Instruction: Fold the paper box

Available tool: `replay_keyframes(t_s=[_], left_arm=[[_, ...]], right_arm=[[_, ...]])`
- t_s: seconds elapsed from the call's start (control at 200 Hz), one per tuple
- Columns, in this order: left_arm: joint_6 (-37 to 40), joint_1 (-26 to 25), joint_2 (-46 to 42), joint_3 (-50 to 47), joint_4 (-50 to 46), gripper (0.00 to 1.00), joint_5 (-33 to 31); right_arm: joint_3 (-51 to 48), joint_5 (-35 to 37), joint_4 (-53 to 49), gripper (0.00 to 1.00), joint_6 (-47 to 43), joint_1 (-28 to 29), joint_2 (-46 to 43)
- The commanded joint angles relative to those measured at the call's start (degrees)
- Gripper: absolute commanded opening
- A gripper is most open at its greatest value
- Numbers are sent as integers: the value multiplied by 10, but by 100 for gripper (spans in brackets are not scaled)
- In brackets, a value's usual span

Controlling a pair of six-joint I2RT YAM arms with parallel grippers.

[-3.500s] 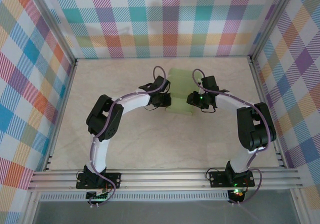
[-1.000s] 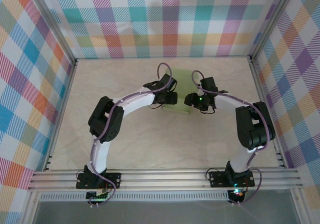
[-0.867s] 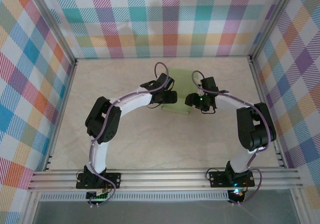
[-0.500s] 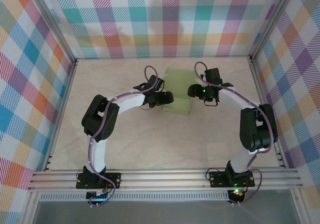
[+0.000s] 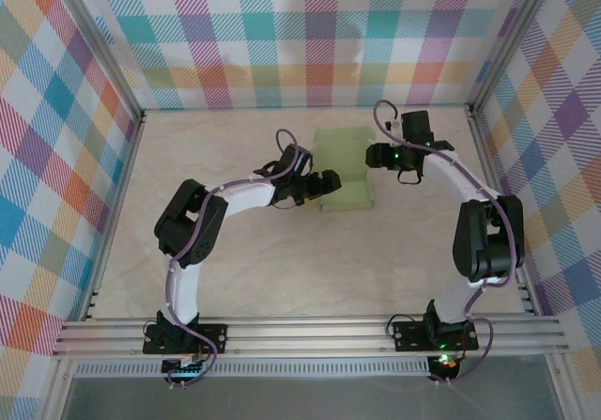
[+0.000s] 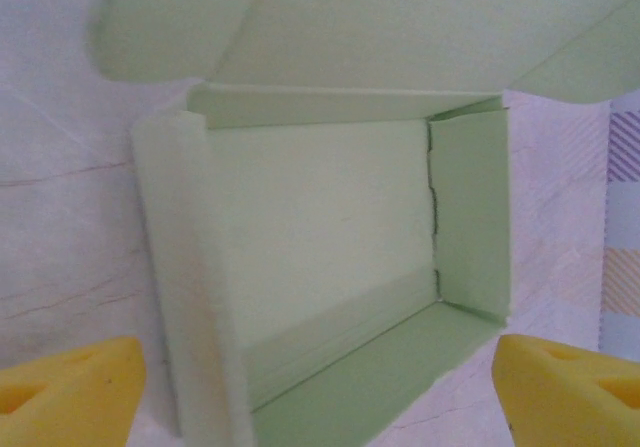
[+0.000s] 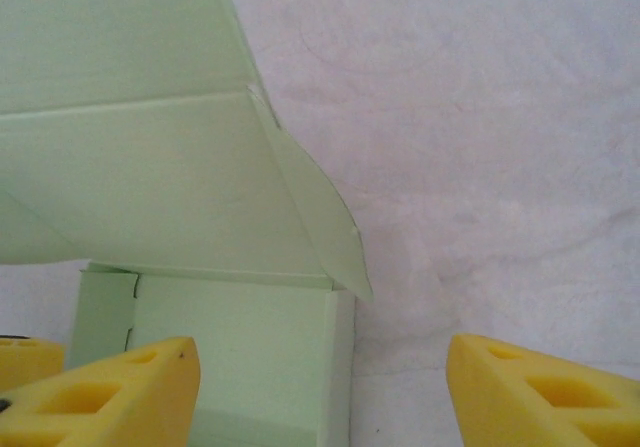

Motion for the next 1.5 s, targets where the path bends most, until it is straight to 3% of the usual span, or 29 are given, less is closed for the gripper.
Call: replay_keyframes(t_s=[0.0,0.06,0.13,0.23,0.31,0.445,0.55,0.665,0.895,1.05,1.305,1.405,1.495], left_arm=[[77,22,-56,-9,-27,100,-54],[119,31,-71,-4,-47,100,-88],[174,49,-82,7,-51,100,-81],[237,82,-70,58,-76,100,-15],[295,99,-40,135,-140,100,23],[384,101,25,271,-288,96,22],[422,101,74,362,-365,93,28],[436,102,116,434,-416,80,32],[439,101,160,496,-451,76,47],[437,101,162,494,-445,72,61],[434,101,161,493,-439,68,67],[434,101,160,491,-435,67,74],[434,100,160,491,-430,56,77]], right_arm=[[47,-3,-50,66,-118,0,19],[67,-8,-63,66,-160,-2,33],[91,-38,-69,66,-196,-7,52],[142,-71,-83,65,-210,-21,89],[201,-95,-118,64,-224,-29,123],[276,-158,-176,55,-252,-41,171],[331,-179,-242,54,-296,-41,206],[373,-175,-288,51,-321,-42,234],[430,-173,-331,30,-335,-41,275],[452,-173,-359,27,-354,-37,293],[463,-165,-372,0,-364,-34,301],[462,-163,-374,0,-365,-33,297],[456,-159,-370,0,-364,-29,289]])
